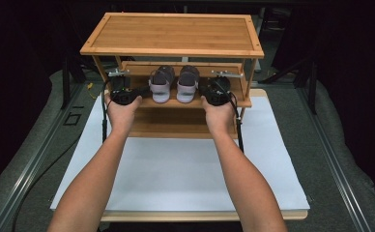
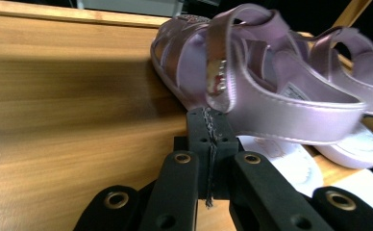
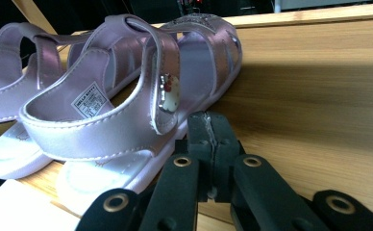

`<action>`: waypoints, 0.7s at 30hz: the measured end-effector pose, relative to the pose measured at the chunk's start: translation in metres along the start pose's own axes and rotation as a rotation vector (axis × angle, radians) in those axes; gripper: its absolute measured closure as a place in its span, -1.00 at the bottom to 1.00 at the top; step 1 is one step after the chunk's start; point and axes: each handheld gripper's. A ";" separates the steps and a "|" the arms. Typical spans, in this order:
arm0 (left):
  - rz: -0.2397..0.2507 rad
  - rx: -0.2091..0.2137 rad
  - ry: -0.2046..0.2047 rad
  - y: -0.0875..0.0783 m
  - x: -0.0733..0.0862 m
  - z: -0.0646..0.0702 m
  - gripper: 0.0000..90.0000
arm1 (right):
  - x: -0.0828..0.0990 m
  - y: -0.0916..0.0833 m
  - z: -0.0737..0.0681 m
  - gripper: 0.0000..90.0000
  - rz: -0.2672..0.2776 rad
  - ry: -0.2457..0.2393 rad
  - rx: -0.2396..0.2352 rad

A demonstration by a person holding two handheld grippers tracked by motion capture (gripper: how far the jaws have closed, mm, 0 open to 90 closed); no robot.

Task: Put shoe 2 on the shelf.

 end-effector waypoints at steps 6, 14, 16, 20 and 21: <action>-0.016 0.011 -0.009 0.008 -0.001 0.006 1.00 | 0.001 0.008 0.002 1.00 -0.004 0.051 -0.037; -0.025 0.010 -0.011 0.016 0.002 0.012 1.00 | -0.003 0.012 -0.003 1.00 -0.031 0.023 -0.057; -0.024 0.016 -0.020 0.018 0.002 0.013 1.00 | -0.005 0.013 -0.005 1.00 -0.036 0.015 -0.012; -0.046 -0.006 0.022 0.022 -0.002 0.017 1.00 | -0.008 0.013 -0.004 1.00 -0.044 0.017 -0.039; -0.046 -0.006 0.023 0.023 -0.003 0.018 1.00 | -0.008 0.015 -0.004 1.00 -0.038 0.023 -0.019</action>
Point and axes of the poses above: each handheld gripper's, and its own axes: y roughly forward along the jaws, x roughly out of its underside, z roughly to its right, and after that the axes turned 11 degrees about -y, right-handed
